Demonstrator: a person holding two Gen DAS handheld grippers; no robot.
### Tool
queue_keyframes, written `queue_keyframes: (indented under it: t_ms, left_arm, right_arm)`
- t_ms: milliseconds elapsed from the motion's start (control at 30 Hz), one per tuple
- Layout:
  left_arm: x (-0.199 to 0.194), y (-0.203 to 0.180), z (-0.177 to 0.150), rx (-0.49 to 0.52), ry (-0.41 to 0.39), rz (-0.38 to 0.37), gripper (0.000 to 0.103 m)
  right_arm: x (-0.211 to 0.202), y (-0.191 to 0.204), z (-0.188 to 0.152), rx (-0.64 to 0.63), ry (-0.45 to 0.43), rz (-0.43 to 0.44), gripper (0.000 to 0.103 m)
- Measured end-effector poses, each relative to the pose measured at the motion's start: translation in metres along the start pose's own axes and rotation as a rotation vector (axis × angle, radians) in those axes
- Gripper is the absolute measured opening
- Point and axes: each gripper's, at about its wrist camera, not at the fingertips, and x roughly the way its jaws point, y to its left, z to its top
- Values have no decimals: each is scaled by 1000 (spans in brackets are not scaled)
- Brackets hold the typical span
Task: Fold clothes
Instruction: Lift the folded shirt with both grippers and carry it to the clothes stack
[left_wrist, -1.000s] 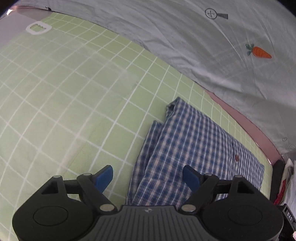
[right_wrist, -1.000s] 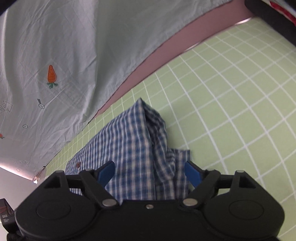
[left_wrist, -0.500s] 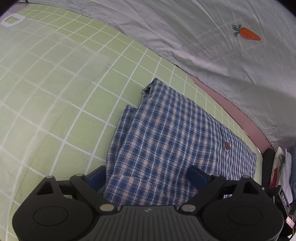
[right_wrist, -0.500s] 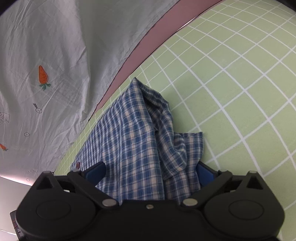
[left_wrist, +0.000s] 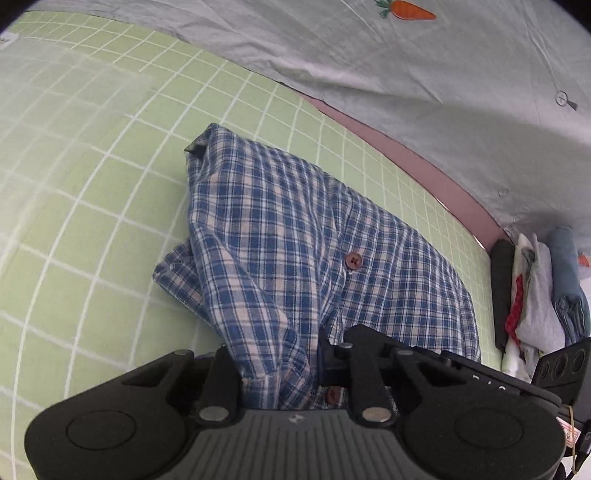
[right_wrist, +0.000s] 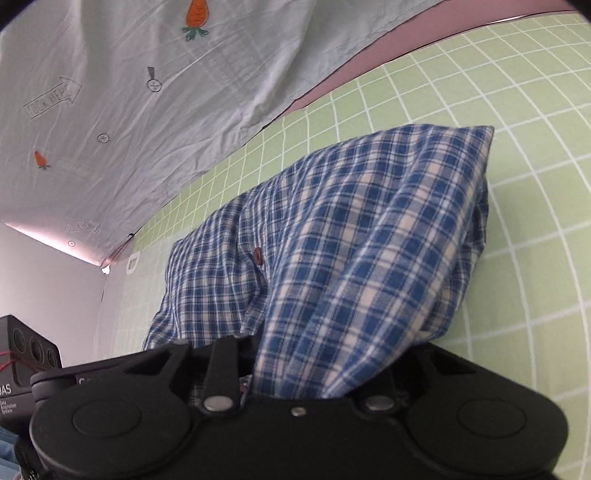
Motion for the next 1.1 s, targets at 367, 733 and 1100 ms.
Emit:
queue_keyframes:
  t_ms: [367, 733, 1100]
  left_arm:
    - [-18, -93, -56, 221, 117, -203, 22]
    - [27, -293, -102, 412, 42, -363, 22]
    - [67, -507, -54, 482, -183, -553, 22]
  right_arm:
    - [-148, -50, -85, 177, -234, -78, 27]
    - [-316, -152, -63, 97, -491, -160, 27]
    - [-480, -230, 112, -185, -680, -125, 27]
